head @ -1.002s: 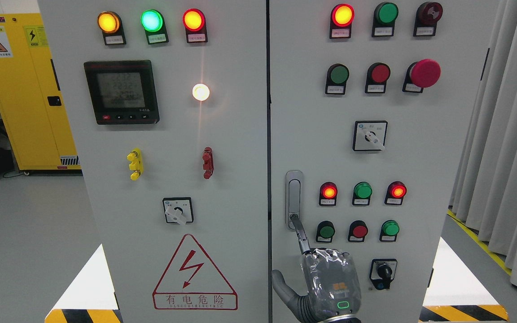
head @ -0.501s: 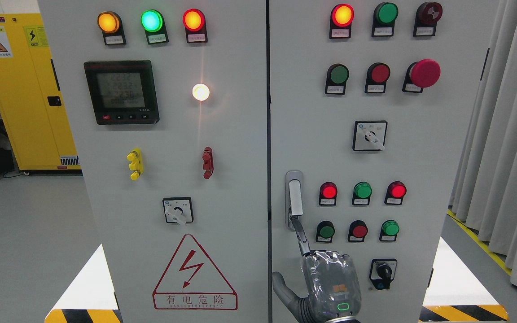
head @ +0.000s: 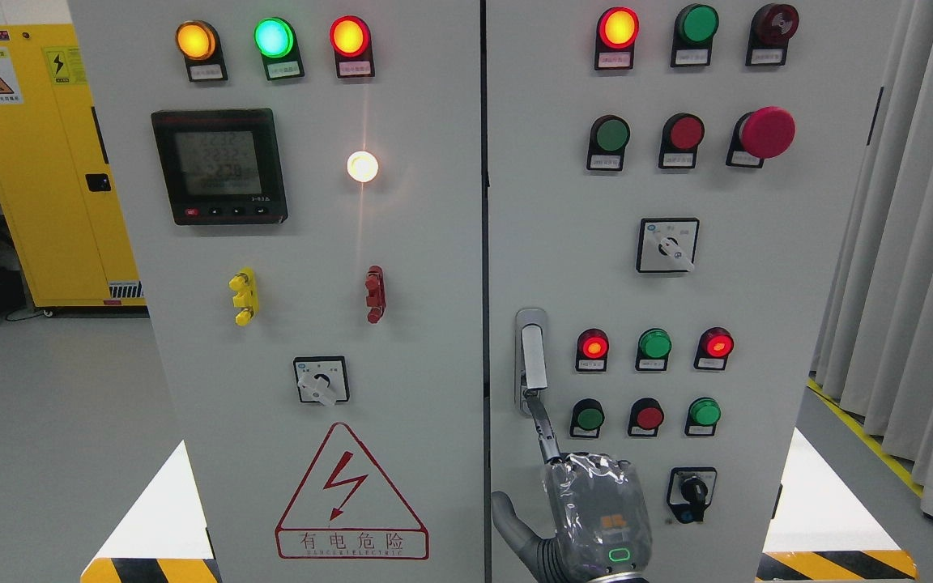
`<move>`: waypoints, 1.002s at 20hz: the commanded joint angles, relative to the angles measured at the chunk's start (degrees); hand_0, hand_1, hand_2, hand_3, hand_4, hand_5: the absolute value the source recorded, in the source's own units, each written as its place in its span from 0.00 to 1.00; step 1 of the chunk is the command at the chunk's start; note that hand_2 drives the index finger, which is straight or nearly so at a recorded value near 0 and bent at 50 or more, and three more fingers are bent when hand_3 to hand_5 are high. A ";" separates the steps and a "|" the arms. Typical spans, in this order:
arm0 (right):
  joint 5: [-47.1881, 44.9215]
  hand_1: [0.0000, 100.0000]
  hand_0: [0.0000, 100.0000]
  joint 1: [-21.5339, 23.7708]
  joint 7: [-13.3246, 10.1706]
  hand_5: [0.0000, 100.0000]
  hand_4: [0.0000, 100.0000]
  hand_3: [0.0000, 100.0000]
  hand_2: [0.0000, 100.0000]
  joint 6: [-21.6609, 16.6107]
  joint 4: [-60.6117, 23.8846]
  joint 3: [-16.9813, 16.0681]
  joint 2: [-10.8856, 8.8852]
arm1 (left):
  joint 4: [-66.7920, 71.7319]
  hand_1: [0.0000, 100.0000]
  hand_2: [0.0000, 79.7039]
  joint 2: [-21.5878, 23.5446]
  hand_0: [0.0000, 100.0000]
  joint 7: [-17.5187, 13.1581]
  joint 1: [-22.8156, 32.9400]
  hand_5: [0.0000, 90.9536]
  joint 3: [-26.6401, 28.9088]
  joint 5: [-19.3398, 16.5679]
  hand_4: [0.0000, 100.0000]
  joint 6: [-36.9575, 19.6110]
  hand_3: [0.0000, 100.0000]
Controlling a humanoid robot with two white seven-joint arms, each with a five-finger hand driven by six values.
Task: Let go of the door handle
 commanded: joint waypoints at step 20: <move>-0.38 0.36 0.35 0.37 -0.77 1.00 0.98 0.97 0.04 -0.67 -2.78 0.04 -0.47 | -0.70 0.56 0.00 0.00 0.12 -0.02 0.00 0.00 0.00 0.04 0.00 0.03 0.00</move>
